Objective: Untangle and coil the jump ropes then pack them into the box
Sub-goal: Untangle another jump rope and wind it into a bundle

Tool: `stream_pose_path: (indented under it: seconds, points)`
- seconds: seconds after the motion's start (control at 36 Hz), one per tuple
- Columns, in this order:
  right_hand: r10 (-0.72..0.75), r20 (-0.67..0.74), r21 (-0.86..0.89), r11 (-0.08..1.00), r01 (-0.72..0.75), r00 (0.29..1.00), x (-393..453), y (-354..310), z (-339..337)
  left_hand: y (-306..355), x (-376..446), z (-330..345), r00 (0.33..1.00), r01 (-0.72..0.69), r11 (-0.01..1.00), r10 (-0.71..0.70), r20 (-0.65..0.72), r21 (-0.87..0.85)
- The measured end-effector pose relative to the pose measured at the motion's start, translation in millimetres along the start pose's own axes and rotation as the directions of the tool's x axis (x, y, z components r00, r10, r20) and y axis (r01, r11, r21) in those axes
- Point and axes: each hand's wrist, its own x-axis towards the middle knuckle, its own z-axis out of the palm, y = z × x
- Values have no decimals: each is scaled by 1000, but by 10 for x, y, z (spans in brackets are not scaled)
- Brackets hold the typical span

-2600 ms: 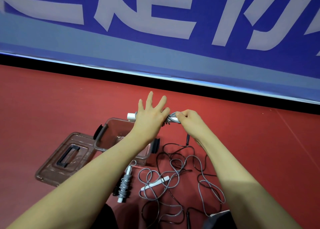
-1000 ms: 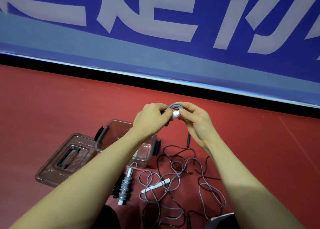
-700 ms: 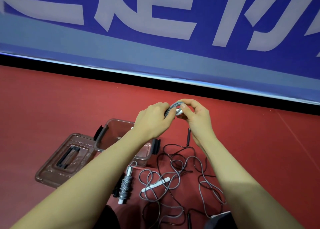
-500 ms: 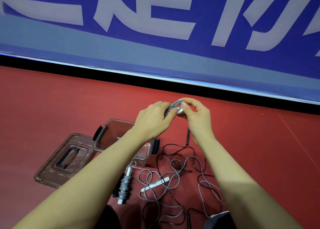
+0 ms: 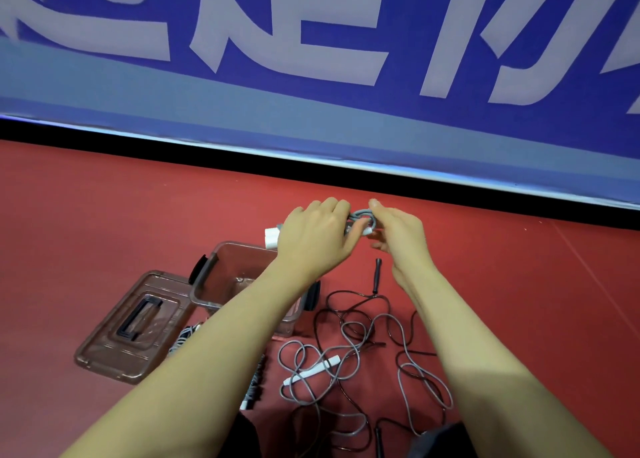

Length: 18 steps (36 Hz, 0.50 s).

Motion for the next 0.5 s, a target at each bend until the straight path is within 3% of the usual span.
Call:
stream_pose_path:
  seconds: [0.17, 0.25, 0.33, 0.42, 0.5]
  points:
    - [159, 25, -76, 985, -157, 987, 8, -69, -95, -24, -16, 78, 997, -75, 992, 77, -21, 99]
    - [146, -3, -108, 983, -146, 989, 3, -33, -106, 18, -50, 126, 993, -116, 989, 116, 11, 94]
    - [-36, -60, -273, 962, 18, 998, -15, 18, -62, 61, -94, 138, 992, -120, 991, 116, 53, 66]
    - [-324, -100, -530, 817, 225, 941, -43, 79, -32, 78, -149, 143, 986, -136, 987, 128, 105, 82]
    - [-430, -86, -596, 745, 299, 899, -46, 106, -17, 129, -201, 122, 969, -129, 990, 114, 217, 56]
